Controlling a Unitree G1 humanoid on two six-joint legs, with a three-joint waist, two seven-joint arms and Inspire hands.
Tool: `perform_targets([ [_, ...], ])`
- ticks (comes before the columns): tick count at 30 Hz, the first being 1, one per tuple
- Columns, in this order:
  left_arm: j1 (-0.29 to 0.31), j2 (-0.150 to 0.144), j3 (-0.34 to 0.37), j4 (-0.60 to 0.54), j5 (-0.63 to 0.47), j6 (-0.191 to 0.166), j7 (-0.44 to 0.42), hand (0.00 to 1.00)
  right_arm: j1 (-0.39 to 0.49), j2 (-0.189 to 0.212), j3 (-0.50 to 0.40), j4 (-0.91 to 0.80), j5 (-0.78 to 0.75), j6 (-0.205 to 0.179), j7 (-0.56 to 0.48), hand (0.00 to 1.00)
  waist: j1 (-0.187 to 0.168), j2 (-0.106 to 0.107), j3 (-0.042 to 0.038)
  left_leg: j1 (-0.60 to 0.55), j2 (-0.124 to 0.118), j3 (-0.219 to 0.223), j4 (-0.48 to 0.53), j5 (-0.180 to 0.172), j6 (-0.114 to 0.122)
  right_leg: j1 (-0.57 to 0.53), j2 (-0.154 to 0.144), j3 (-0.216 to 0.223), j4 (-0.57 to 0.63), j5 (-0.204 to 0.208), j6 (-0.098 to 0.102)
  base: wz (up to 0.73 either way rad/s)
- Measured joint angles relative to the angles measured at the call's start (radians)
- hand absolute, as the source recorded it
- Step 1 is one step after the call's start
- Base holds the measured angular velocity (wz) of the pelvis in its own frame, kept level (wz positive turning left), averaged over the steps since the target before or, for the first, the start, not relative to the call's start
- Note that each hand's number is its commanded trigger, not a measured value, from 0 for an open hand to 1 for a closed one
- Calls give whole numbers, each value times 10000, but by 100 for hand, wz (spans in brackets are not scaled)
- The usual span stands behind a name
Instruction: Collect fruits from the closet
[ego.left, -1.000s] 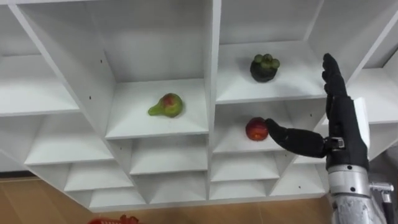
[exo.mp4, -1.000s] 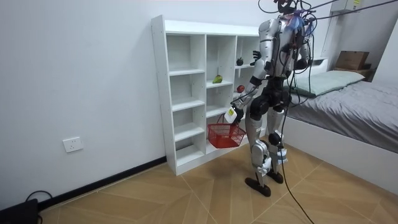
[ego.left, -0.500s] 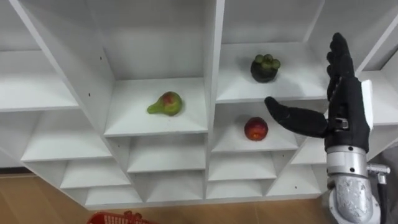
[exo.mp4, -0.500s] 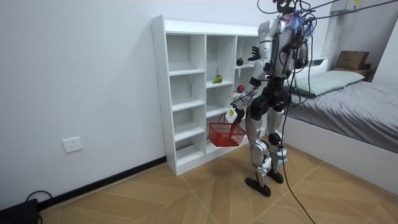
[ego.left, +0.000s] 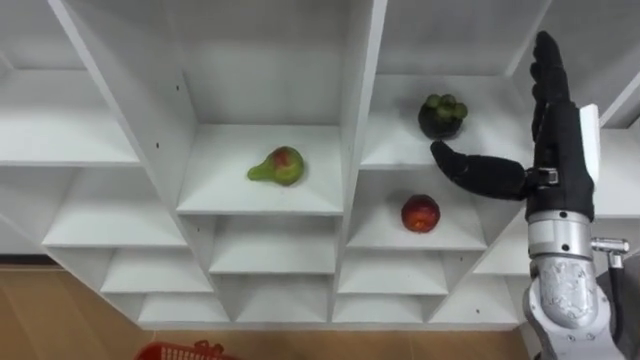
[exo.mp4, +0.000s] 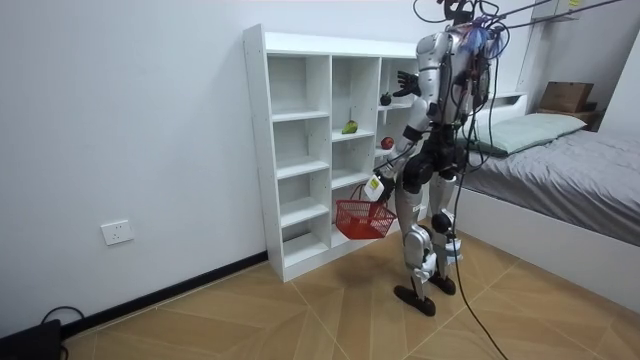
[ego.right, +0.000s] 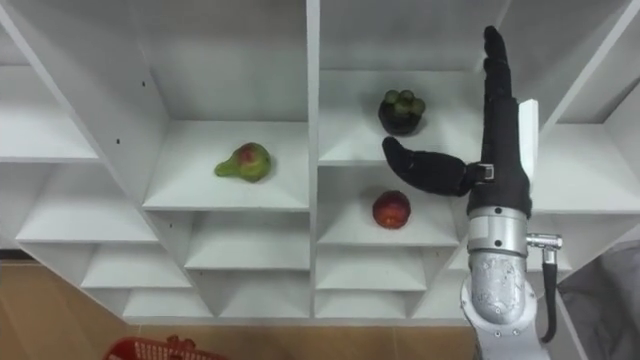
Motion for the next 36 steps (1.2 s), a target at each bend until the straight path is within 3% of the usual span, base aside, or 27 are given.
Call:
perform_targets([
  [9, -50, 25, -6, -76, -19, 292, -4, 100, -8, -69, -7, 13, 109, 184, 21, 0, 155, -27, 52, -44, -3, -78, 75, 0, 0, 48, -38, -193, 10, 13, -22, 4],
  [14, -94, 22, 4, -76, -22, 344, -8, 100, -479, -430, -10, 175, 786, 189, 111, 0, 176, -13, 214, -32, -8, -129, 84, 0, -1, 94, -47, -266, 7, 13, -22, 3],
  [20, -116, 36, 7, -98, -19, 341, -78, 100, -1254, -492, -40, 1227, 888, 177, 103, 0, 173, -54, 195, -14, -4, -214, 97, 2, -4, 126, -50, -390, -3, 13, -22, 4],
  [31, -79, 61, 1, -372, -39, 342, -200, 100, -1590, -500, -32, 2028, 801, 183, 110, 0, 282, -176, 101, -26, -42, -337, 121, 8, -5, 198, -77, -474, -159, 13, -22, 3],
  [36, 30, 39, 35, -722, 44, 440, -322, 100, -2137, -502, -56, 2507, 801, 413, 200, 0, 311, -171, 105, -40, -72, -359, 178, 12, 3, 242, -115, -530, -157, 13, -21, 1],
])
